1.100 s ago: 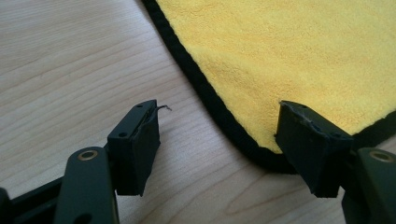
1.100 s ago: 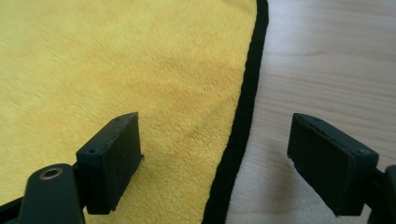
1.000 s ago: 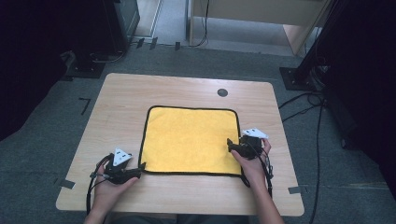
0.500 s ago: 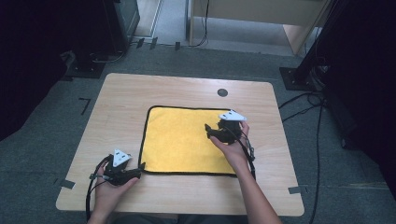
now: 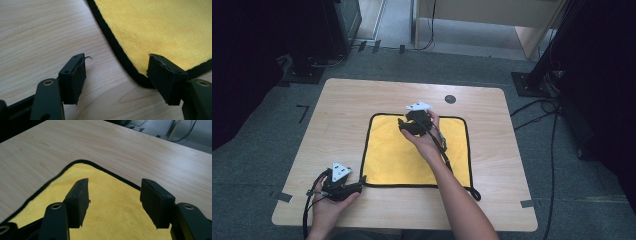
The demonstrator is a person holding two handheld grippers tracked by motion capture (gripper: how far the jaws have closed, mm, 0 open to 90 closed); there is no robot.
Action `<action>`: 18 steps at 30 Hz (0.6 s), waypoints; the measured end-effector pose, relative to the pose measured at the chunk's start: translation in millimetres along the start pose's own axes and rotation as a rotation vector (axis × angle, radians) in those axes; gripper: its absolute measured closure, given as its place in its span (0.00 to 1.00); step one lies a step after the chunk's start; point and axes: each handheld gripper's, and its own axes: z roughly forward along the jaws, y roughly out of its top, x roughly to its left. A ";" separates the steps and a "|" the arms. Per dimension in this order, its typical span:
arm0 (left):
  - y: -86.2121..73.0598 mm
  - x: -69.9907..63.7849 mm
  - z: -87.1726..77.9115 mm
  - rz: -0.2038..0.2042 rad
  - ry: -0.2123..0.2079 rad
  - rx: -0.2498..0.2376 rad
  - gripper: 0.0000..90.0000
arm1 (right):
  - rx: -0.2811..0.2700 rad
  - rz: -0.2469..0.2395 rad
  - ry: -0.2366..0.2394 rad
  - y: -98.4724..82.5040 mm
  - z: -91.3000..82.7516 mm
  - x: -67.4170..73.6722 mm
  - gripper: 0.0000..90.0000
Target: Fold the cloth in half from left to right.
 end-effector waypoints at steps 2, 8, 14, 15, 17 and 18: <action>-1.1 -0.6 -1.3 -0.003 -0.002 -0.002 0.36 | 0.008 0.001 0.014 4.1 9.3 8.4 0.46; -4.0 -1.7 -5.5 -0.025 -0.018 -0.004 0.41 | 0.045 -0.031 0.031 11.5 42.5 34.3 0.52; -3.6 -2.0 -5.3 -0.025 -0.016 -0.003 0.41 | 0.095 -0.041 0.037 12.9 81.9 55.9 0.56; -3.5 -2.1 -5.4 -0.026 -0.015 -0.001 0.41 | 0.104 -0.024 0.041 14.4 87.9 59.0 0.56; -3.1 -3.1 -6.2 -0.028 -0.011 0.006 0.41 | 0.118 -0.011 0.034 17.4 99.3 65.2 0.56; -3.0 -3.5 -6.7 -0.022 -0.009 0.013 0.41 | 0.126 -0.011 0.013 18.7 104.4 68.5 0.57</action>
